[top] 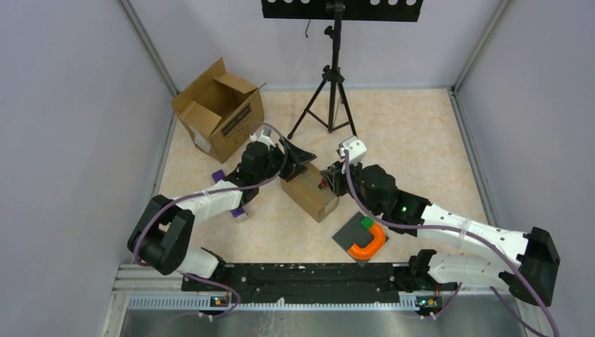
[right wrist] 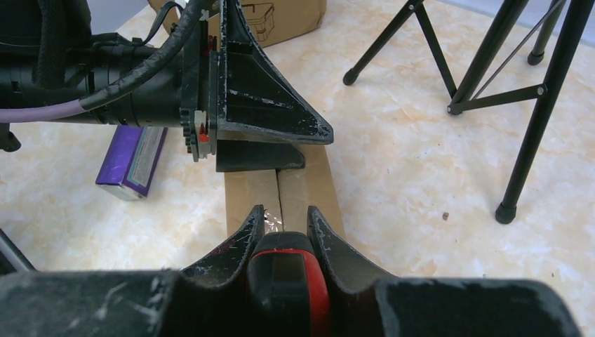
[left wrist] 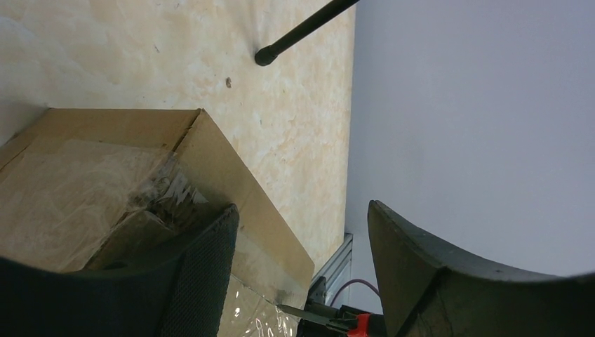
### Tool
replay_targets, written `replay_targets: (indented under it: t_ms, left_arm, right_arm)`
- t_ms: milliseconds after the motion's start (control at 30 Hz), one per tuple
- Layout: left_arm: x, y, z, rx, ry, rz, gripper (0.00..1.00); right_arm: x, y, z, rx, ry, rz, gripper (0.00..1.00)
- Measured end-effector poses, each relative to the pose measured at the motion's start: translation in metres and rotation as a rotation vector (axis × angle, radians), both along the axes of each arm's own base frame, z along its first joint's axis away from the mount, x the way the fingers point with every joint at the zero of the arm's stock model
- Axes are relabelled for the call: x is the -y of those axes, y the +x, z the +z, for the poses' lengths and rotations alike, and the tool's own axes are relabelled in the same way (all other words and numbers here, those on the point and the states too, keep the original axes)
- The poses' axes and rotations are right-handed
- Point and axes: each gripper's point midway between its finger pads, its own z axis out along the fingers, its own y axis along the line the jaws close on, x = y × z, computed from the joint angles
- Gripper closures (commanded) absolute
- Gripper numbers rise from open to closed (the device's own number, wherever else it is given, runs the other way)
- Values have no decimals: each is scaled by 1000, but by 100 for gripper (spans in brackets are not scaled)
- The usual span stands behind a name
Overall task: Unpack the express box
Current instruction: Cut the express box at the center of the board.
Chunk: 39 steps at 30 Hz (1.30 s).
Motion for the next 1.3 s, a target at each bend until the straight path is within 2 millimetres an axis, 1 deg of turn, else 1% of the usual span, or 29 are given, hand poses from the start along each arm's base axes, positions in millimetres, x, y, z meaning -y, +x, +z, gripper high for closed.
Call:
replay_targets:
  t_ms: [267,767,900,1133,1300]
  left_arm:
    - [0,0,-2,-8,3,1,26]
    - [2,2,-5,-21,9,-2,27]
    - [7,2,-6,-17,15,-39,27]
    - [21,7,-7,24,41,-150,27]
    - [23,8,-7,34,45,-180,27]
  right_arm:
    - [7,-6,5,-2,9,-1,100]
    - [10,-8,3,-11,22,-15,100]
    - [13,-11,2,-2,24,-8,100]
    - [6,-15,0,39,-19,30,100]
    - [3,-14,-5,43,-43,15,100]
